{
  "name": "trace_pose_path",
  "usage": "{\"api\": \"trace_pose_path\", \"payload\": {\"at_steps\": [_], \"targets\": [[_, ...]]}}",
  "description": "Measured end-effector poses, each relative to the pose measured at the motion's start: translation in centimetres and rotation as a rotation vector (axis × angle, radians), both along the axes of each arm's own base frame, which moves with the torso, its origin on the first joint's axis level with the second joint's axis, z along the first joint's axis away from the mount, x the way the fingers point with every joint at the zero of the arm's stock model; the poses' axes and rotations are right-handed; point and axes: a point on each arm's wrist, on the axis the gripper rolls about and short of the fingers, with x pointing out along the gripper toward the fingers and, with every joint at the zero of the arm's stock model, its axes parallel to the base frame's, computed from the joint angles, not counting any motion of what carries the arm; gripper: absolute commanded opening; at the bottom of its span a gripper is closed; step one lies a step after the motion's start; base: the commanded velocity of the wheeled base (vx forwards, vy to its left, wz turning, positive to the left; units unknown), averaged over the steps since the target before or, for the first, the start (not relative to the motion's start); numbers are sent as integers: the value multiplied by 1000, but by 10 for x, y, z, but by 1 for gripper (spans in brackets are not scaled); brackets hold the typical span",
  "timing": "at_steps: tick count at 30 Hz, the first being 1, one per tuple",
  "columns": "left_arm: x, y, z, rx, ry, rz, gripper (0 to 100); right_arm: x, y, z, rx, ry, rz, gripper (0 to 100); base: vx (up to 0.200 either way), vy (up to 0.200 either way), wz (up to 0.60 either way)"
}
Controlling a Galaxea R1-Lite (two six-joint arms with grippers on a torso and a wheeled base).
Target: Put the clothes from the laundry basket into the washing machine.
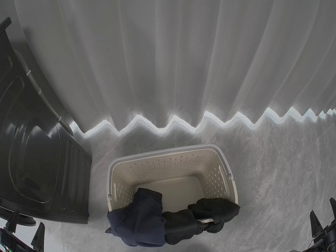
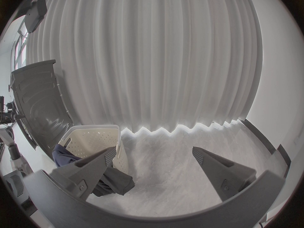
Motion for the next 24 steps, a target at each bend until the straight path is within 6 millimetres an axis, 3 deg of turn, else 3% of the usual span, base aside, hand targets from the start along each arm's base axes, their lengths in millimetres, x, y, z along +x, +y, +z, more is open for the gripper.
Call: {"api": "trace_pose_path", "payload": {"at_steps": [4,10,16,22,24], "targets": [[0,0,0,0,0,0,100,0,0,0,0,0,0,100,200,0,0],[0,0,0,0,0,0,100,0,0,0,0,0,0,100,0,0,0],[0,0,0,0,0,0,100,0,0,0,0,0,0,100,200,0,0],[0,0,0,0,0,0,100,0,0,0,0,0,0,100,0,0,0],[0,0,0,0,0,0,100,0,0,0,0,0,0,100,200,0,0]]}}
